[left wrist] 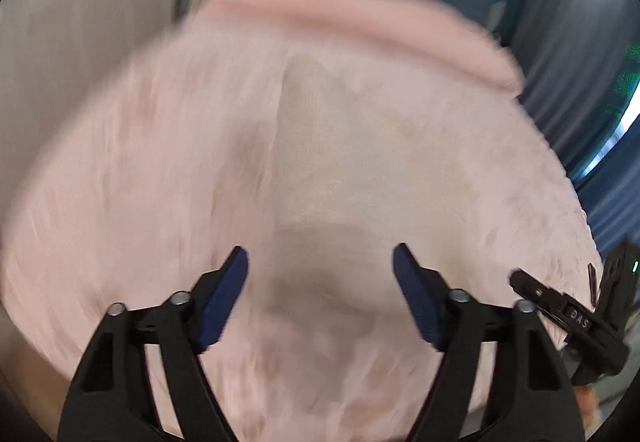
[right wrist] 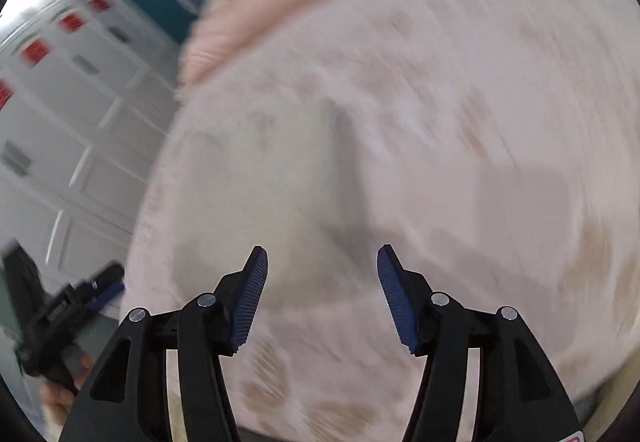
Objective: Fold small clothes
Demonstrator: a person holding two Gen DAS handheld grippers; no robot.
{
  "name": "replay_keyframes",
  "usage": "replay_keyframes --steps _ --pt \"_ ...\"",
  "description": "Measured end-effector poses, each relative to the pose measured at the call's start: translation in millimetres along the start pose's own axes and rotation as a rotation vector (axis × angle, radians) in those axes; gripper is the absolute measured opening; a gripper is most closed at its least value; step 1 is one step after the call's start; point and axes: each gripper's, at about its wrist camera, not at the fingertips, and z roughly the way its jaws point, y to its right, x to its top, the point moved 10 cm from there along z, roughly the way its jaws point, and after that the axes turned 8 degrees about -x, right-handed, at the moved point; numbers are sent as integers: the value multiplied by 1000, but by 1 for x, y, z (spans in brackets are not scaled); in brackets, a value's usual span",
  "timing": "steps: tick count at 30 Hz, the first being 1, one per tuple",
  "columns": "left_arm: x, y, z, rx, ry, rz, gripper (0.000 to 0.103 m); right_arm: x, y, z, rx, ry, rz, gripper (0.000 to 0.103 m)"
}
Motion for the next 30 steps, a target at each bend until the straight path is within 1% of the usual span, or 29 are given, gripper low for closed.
replay_keyframes --steps 1,2,3,4,5,6,7,9,10,11,12,13,14,15,16,17,18,19,21,22,24,25,26,28,29,30 --pt "-15 -21 8 -23 -2 -96 70 6 5 0 -25 8 -16 59" --pt "-18 -31 9 -53 11 -152 72 17 4 -1 -40 20 -30 66" --pt "-20 -36 12 -79 19 -196 77 26 1 -1 -45 31 -31 79" --pt "-17 -40 14 -97 27 -233 82 38 -5 -1 -40 45 -26 82" --pt "-7 -43 17 -111 40 -263 84 53 -15 1 -13 59 -18 85" --pt "4 -43 21 -116 48 -274 87 70 -24 9 17 52 -12 86" --pt "15 -42 27 -118 57 -272 90 74 -30 18 25 40 -10 86" --pt "27 -42 34 -118 61 -262 95 86 -47 50 51 -35 -9 86" --pt "33 -44 44 -114 51 -262 95 86 -53 70 56 -83 -9 86" --pt "31 -48 56 -112 24 -276 95 80 -59 81 56 -120 -4 86" --pt "30 -54 68 -113 -3 -299 95 72 -61 103 41 -183 12 86" --pt "27 -60 84 -126 -46 -344 95 61 -63 119 37 -233 29 86" --pt "19 -64 92 -143 -73 -382 95 55 -66 128 49 -255 37 89" --pt "15 -67 101 -161 -99 -422 94 53 -70 131 47 -237 29 89" --pt "11 -68 107 -184 -116 -460 90 56 -84 130 70 -206 -19 82" --pt "8 -67 111 -222 -119 -498 84 55 -92 128 84 -215 -51 47" --pt "9 -64 110 -244 -108 -513 76 61 -102 124 66 -209 -89 40" --pt "12 -61 106 -230 -97 -500 64 71 -111 115 75 -180 -117 37" --pt "22 -47 97 -226 -84 -429 51 94 -132 84 136 -102 -173 33" --pt "29 -38 90 -233 -73 -392 46 108 -141 62 146 -46 -214 33" --pt "49 -17 68 -271 -21 -340 45 119 -141 35 146 15 -260 33" --pt "55 -9 61 -290 -2 -325 45 121 -135 27 140 34 -269 33" --pt "58 -3 56 -304 7 -312 45 121 -121 25 119 39 -266 34" --pt "55 7 58 -313 1 -293 47 112 -90 47 51 7 -260 39" --pt "46 10 68 -303 -17 -276 48 99 -65 73 -1 -57 -249 45" --pt "31 9 88 -263 -55 -262 50 86 -42 96 -64 -132 -229 46"
